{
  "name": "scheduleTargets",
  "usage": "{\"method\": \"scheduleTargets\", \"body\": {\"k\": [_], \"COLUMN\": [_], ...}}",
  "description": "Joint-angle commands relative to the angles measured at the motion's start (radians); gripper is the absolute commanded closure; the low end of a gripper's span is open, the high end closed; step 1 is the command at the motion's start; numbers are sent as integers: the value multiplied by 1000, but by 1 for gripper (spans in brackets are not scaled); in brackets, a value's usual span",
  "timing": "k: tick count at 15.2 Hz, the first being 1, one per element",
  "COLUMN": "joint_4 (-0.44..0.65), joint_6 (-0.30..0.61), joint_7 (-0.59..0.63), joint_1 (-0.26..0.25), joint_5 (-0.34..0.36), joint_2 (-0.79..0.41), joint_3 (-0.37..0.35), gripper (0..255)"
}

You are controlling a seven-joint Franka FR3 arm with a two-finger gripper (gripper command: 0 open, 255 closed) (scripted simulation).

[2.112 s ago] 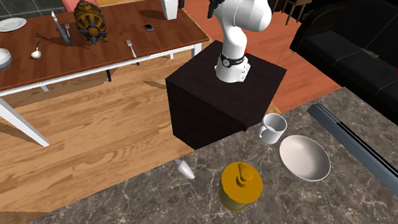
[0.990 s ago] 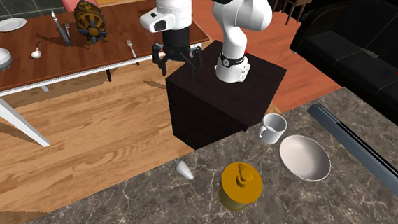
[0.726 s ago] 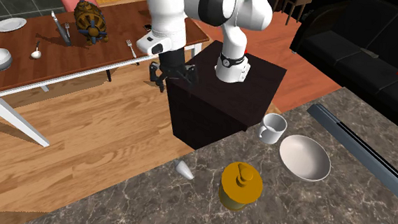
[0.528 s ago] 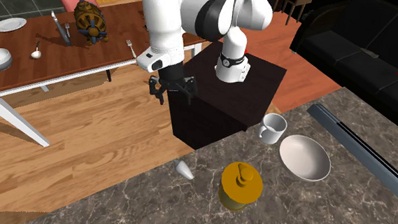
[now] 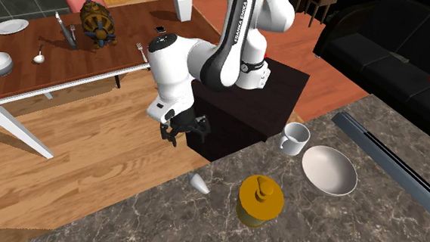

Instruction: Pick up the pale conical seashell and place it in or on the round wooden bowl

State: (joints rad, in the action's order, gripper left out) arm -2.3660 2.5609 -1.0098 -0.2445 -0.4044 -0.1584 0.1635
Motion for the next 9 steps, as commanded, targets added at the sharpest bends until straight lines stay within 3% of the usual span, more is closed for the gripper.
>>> {"method": "scheduleTargets", "body": {"k": [1, 5, 9], "joint_4": [35, 139, 228], "joint_6": [25, 54, 69], "joint_7": [-80, -201, -272], "joint_1": [7, 32, 52], "joint_5": [-59, -138, -170], "joint_2": [-73, -228, -343], "joint_3": [-24, -85, -132], "gripper": [0, 0, 0]}}
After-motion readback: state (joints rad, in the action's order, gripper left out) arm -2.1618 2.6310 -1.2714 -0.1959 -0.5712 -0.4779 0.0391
